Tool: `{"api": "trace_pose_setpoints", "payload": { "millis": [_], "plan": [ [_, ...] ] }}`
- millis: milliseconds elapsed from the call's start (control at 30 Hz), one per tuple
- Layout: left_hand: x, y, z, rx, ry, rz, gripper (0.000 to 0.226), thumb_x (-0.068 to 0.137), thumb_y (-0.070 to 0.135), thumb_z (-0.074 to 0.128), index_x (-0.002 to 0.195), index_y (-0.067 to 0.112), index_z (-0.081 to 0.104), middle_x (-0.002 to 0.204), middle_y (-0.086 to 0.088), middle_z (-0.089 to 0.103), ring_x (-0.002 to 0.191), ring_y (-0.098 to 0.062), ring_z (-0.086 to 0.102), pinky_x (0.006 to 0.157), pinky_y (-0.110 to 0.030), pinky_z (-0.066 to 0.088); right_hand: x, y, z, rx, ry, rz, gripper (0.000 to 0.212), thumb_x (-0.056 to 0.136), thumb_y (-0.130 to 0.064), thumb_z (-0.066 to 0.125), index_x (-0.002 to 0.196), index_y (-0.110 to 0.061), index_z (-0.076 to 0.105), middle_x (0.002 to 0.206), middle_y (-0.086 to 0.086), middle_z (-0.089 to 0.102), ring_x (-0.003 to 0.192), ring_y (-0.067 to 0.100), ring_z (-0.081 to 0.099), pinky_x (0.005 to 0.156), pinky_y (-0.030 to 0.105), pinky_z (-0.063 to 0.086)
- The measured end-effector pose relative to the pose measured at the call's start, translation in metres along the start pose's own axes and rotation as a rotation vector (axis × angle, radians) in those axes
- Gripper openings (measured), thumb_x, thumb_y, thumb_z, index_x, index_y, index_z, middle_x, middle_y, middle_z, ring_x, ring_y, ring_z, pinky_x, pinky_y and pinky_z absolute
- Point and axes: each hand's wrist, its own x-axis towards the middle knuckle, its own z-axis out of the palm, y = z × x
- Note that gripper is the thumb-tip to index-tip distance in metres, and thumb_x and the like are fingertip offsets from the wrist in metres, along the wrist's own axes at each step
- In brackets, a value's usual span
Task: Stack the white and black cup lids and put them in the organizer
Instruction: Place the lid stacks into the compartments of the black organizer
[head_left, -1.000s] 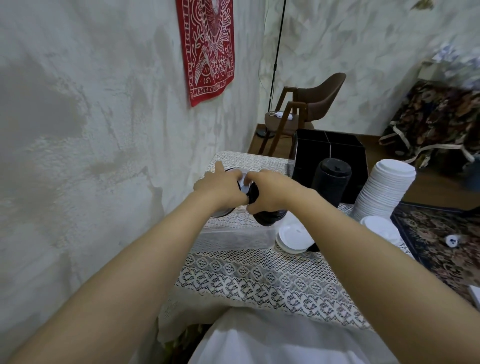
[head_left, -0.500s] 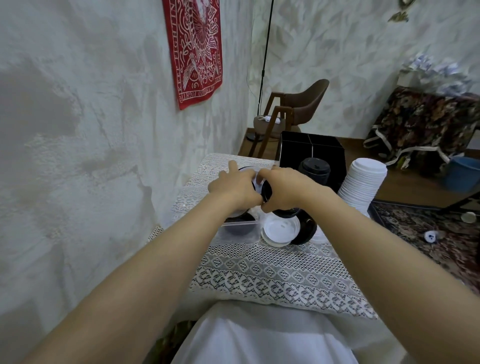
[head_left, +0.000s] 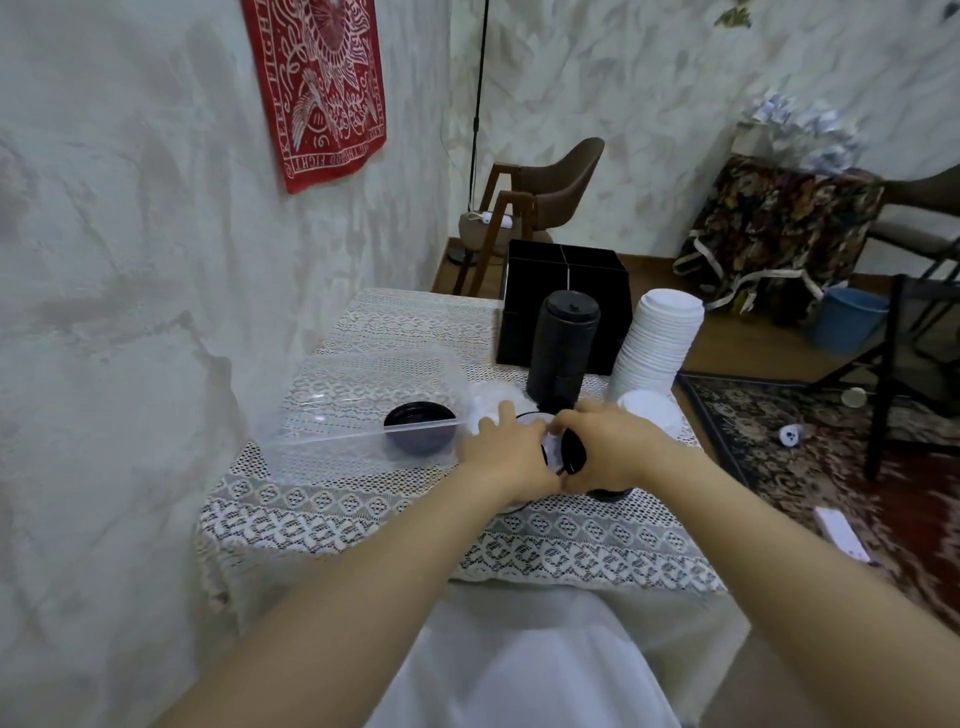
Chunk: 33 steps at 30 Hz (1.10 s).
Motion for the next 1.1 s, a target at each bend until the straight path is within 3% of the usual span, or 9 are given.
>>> {"api": "trace_pose_setpoints", "payload": {
  "millis": [200,467,633,767,900,1100],
  "plan": [
    [0.004,-0.004,0.032,0.09,0.023,0.035,0.081,0.078,0.06,0.063,0.146,0.036,0.024,0.14,-0.008,0.025,0.132,-0.032,0.024,0.107,-0.057,0.028,-0.005,0.005,0.032,-0.015,0.056,0.003,0.083,0.07,-0.058,0.075,0.14,-0.029,0.041,0.142,0.005,0.034,0.131,0.028,0.035,0.1,0.044,0.044],
    [0.004,-0.015,0.035,0.14,0.06,0.1,0.096,0.076,0.063,0.067,0.149,0.031,0.013,0.156,-0.008,0.006,0.145,-0.029,0.002,0.11,-0.058,0.019,-0.003,0.001,0.039,-0.026,0.042,-0.021,0.091,0.071,-0.059,0.075,0.147,-0.03,0.033,0.159,0.006,0.014,0.146,0.027,0.014,0.11,0.049,0.033],
    [-0.002,-0.016,0.021,0.185,0.089,0.139,0.099,0.076,0.063,0.066,0.15,0.024,0.013,0.155,-0.007,0.008,0.145,-0.029,0.002,0.111,-0.055,0.014,0.003,-0.004,0.026,-0.042,0.023,-0.042,0.085,0.072,-0.053,0.076,0.143,-0.023,0.039,0.149,0.004,0.03,0.137,0.028,0.03,0.108,0.044,0.036],
    [-0.004,-0.019,0.0,0.116,0.164,0.179,0.08,0.082,0.058,0.06,0.144,0.02,0.028,0.15,-0.006,0.023,0.14,-0.027,0.016,0.109,-0.046,0.021,0.01,-0.011,0.007,0.041,0.049,-0.081,0.065,0.082,-0.044,0.07,0.138,-0.022,0.046,0.139,0.001,0.041,0.124,0.025,0.042,0.101,0.04,0.041],
    [-0.005,-0.032,-0.032,0.072,0.281,0.191,0.058,0.087,0.044,0.055,0.137,0.022,0.036,0.146,-0.005,0.032,0.136,-0.025,0.025,0.107,-0.043,0.025,0.025,-0.023,-0.019,0.162,0.122,-0.126,0.052,0.089,-0.039,0.065,0.135,-0.02,0.05,0.137,0.005,0.045,0.126,0.028,0.042,0.103,0.041,0.039],
    [0.0,-0.091,-0.074,0.031,0.252,0.0,0.072,0.085,0.051,0.058,0.147,0.026,0.03,0.148,-0.005,0.034,0.135,-0.029,0.033,0.106,-0.046,0.034,0.064,-0.061,-0.043,0.18,0.169,-0.205,0.06,0.092,-0.039,0.062,0.145,-0.022,0.041,0.144,0.008,0.043,0.13,0.029,0.044,0.105,0.042,0.039]
  ]
}}
